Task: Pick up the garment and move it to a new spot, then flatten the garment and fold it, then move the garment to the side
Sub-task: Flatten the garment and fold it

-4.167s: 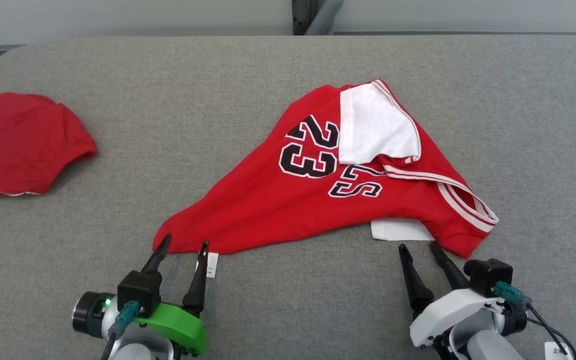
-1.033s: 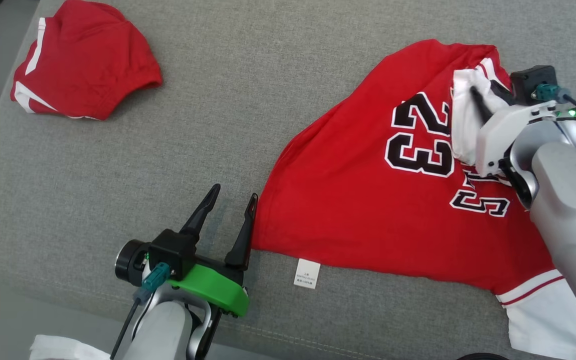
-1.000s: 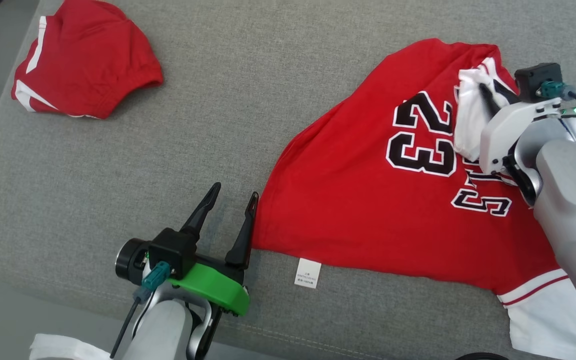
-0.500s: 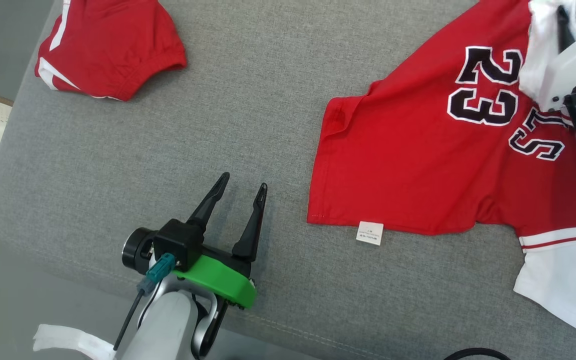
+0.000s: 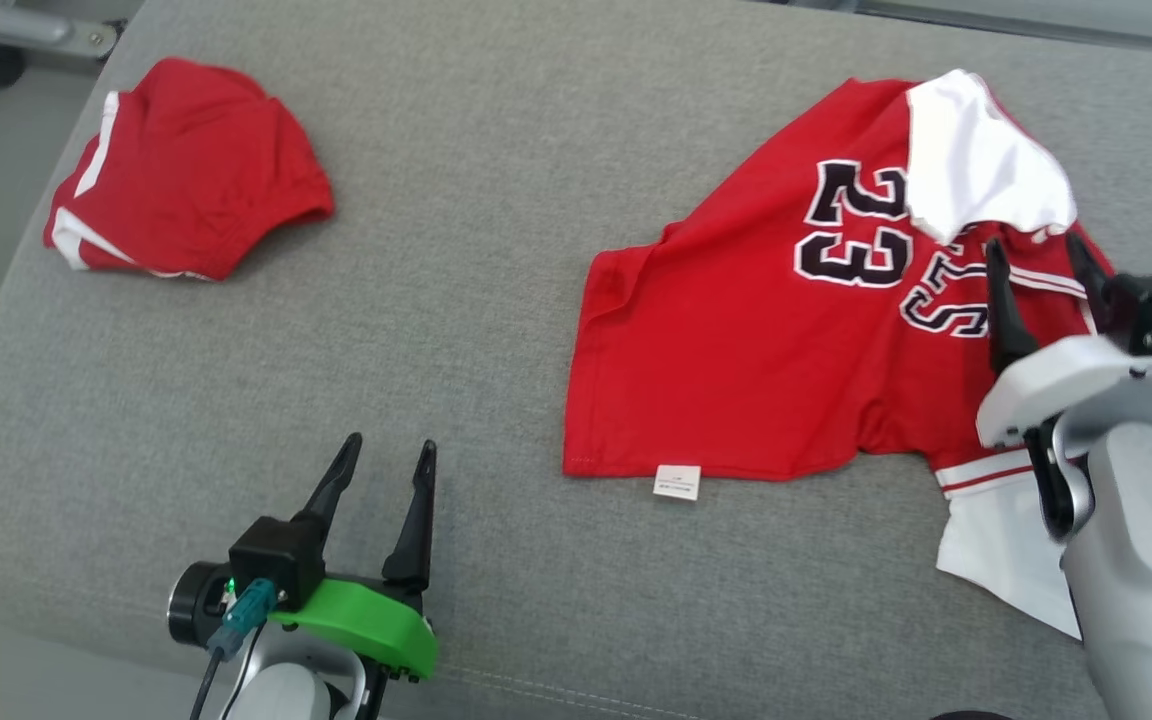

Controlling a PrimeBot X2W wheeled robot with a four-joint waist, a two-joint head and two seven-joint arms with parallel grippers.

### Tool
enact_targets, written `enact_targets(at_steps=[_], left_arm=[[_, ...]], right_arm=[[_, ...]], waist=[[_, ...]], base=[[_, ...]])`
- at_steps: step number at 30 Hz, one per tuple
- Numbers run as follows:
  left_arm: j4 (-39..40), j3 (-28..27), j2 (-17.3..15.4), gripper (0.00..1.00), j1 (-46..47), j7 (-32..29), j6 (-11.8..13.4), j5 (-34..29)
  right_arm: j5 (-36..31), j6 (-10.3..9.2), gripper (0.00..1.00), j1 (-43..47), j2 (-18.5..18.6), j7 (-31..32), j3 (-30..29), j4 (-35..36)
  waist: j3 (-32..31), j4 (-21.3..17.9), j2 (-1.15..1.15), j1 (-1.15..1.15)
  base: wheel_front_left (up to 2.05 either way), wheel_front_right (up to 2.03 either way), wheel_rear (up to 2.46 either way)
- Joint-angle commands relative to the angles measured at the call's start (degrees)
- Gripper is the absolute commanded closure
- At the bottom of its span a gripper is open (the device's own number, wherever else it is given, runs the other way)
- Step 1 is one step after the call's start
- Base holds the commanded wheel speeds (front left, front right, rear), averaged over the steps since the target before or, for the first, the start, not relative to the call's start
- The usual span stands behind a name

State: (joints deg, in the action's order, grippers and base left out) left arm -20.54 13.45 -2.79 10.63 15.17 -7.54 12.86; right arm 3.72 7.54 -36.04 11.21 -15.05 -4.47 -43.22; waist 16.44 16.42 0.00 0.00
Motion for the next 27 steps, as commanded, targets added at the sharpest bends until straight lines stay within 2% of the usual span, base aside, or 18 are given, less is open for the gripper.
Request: enact_targets(at_steps=[1, 6, 12, 17, 27], left_arm=[[-0.2, -1.3, -0.2, 0.00, -1.5, 0.0, 0.2, -0.8], [-0.2, -4.7, -0.2, 0.00, -4.3, 0.0, 0.2, -2.0], [-0.3, -8.1, -0.2, 0.00, -8.4, 0.0, 0.1, -2.5], [-0.2, -10.1, -0.2, 0.00, -11.0, 0.0, 0.1, -3.0], [0.1, -11.6, -0.2, 0.00, -13.8, 0.0, 0.1, -3.3]], right_arm=[[0.5, -0.10, 0.00, 3.6, -0.5, -0.2, -0.7, 3.2], [1.9, -0.10, 0.00, 15.3, -2.7, -0.2, -1.9, 12.0], [2.7, -0.10, 0.00, 25.5, -5.1, -0.2, -1.5, 17.9], [2.9, -0.10, 0.00, 31.0, -6.3, -0.2, -0.5, 20.4], [1.3, -0.09, 0.00, 36.0, -7.9, -0.2, -0.5, 23.2]], waist=[[-7.8, -7.8, 0.00, 0.00], [-10.9, -10.9, 0.00, 0.00], [-14.9, -14.1, 0.00, 0.00], [-16.5, -15.7, 0.00, 0.00], [-18.7, -16.2, 0.00, 0.00]], base=[[0.00, 0.00, 0.00], [0.00, 0.00, 0.00], [0.00, 0.00, 0.00], [0.00, 0.00, 0.00], [0.00, 0.00, 0.00]])
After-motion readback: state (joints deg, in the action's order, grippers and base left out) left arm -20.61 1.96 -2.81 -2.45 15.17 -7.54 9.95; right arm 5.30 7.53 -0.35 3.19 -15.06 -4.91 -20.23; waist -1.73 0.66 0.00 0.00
